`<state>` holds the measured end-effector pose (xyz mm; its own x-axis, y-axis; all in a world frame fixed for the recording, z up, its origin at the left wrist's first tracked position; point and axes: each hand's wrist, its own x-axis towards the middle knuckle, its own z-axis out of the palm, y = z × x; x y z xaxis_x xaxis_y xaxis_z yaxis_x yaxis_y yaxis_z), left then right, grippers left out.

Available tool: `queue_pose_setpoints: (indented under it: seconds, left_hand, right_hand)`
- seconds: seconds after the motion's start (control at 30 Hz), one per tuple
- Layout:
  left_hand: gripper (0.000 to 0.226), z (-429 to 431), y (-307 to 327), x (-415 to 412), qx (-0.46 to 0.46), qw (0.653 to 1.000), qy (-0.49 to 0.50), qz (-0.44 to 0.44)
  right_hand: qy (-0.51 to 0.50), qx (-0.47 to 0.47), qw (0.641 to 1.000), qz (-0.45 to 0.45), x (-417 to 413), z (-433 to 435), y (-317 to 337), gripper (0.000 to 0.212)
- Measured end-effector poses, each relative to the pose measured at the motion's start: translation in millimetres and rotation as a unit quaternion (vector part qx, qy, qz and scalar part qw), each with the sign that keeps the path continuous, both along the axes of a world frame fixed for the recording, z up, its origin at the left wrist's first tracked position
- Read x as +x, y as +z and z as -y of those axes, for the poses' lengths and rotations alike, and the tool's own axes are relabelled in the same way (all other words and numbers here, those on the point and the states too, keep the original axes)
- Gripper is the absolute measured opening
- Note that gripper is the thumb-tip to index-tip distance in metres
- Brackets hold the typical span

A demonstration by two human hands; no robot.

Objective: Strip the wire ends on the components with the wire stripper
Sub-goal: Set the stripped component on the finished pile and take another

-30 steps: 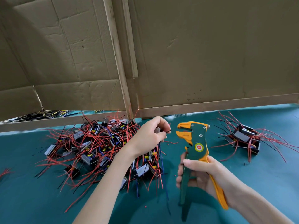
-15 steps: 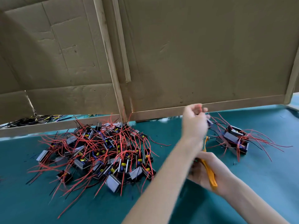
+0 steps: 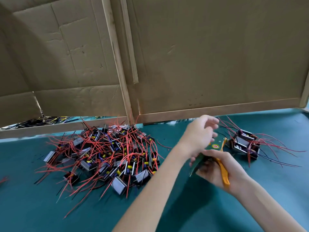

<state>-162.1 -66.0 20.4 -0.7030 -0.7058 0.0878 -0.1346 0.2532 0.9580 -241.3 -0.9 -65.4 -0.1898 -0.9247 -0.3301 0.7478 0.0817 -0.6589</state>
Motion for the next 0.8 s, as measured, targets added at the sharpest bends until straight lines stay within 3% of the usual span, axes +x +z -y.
queue_pose_setpoints:
  seconds: [0.03, 0.1, 0.2, 0.4, 0.53, 0.67, 0.8]
  left_hand:
    - [0.04, 12, 0, 20, -0.065, 0.995, 0.021, 0.066]
    - [0.042, 46, -12, 58, -0.192, 0.954, 0.091, 0.213]
    - [0.042, 80, -37, 94, -0.318, 0.837, 0.197, 0.4]
    - [0.05, 130, -61, 88, -0.444, 0.76, 0.172, 0.442]
    - [0.047, 146, -68, 76, -0.413, 0.742, 0.132, 0.512]
    - [0.031, 153, -70, 72, -0.42, 0.74, 0.123, 0.51]
    - [0.027, 149, -69, 74, -0.393, 0.788, 0.11, 0.461]
  right_hand:
    - [-0.009, -0.007, 1.0, 0.012, 1, 2, 1, 0.011]
    - [-0.016, -0.013, 1.0, 0.019, 3, -1, 7, 0.014]
    - [-0.012, -0.019, 1.0, 0.014, 4, -3, 8, 0.017]
    - [-0.008, -0.012, 1.0, 0.004, 3, -2, 7, 0.018]
    - [-0.011, -0.01, 1.0, 0.012, 0, -1, 6, 0.018]
    - [-0.009, -0.011, 1.0, 0.021, -1, -1, 6, 0.015]
    - [-0.009, -0.009, 1.0, 0.017, -1, 0, 6, 0.016]
